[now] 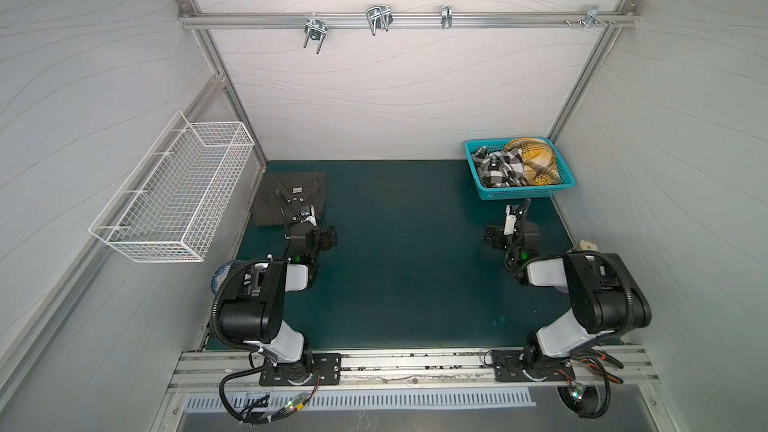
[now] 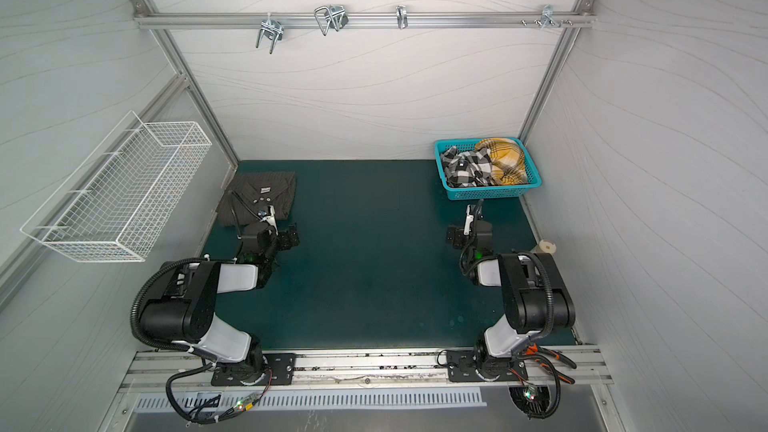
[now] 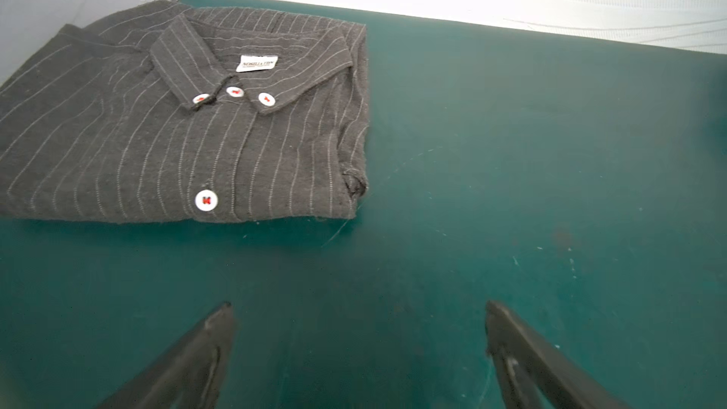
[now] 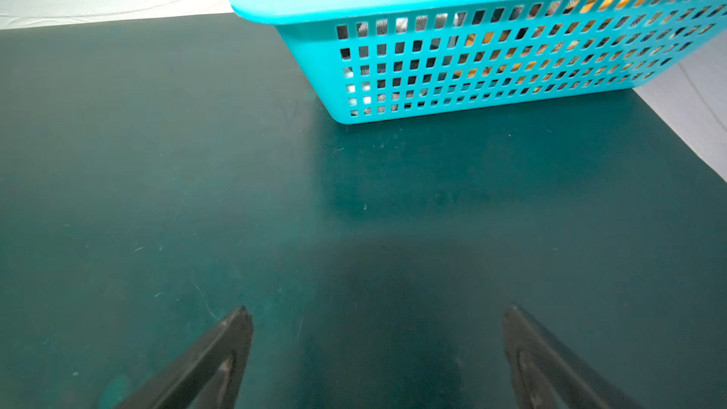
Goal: Fold and stack the long sleeve shirts
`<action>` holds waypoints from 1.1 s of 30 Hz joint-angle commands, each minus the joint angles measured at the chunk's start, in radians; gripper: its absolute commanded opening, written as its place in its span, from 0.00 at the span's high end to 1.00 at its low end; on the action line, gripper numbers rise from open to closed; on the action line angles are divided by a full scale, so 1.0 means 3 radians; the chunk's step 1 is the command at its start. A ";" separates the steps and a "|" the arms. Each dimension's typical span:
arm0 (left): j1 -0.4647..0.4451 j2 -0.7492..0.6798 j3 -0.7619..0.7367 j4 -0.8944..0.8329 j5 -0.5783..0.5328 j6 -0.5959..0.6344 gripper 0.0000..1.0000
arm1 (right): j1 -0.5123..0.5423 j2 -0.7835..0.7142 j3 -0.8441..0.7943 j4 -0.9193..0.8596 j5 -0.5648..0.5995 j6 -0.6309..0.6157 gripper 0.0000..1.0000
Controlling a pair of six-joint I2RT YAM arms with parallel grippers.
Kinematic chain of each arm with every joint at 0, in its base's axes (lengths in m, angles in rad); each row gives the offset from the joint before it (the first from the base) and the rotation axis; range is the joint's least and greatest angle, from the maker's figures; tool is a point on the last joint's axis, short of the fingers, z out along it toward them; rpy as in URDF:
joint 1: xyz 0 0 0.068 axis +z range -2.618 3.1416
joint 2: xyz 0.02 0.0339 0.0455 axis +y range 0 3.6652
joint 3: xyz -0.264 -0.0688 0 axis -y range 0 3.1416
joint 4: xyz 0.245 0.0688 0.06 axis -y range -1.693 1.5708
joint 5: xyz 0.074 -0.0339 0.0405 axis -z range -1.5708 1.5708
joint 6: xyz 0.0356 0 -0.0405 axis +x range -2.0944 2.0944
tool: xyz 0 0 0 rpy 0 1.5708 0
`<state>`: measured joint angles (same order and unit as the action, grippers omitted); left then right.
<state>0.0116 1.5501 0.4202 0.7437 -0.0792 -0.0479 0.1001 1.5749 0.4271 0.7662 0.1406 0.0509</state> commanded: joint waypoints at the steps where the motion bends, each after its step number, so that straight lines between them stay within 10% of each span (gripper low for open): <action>1: -0.0003 -0.0003 0.0051 0.0211 -0.0112 0.0083 0.01 | 0.0024 -0.0031 0.0043 0.0099 -0.0012 -0.0112 0.01; 33: 0.0012 0.0023 0.0092 0.0160 -0.0071 0.0086 0.01 | 0.0004 -0.0017 0.0059 0.0068 -0.0059 -0.0107 0.01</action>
<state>0.0132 1.5501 0.4202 0.7521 -0.0971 -0.0368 0.1013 1.5749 0.4274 0.7677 0.1360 0.0357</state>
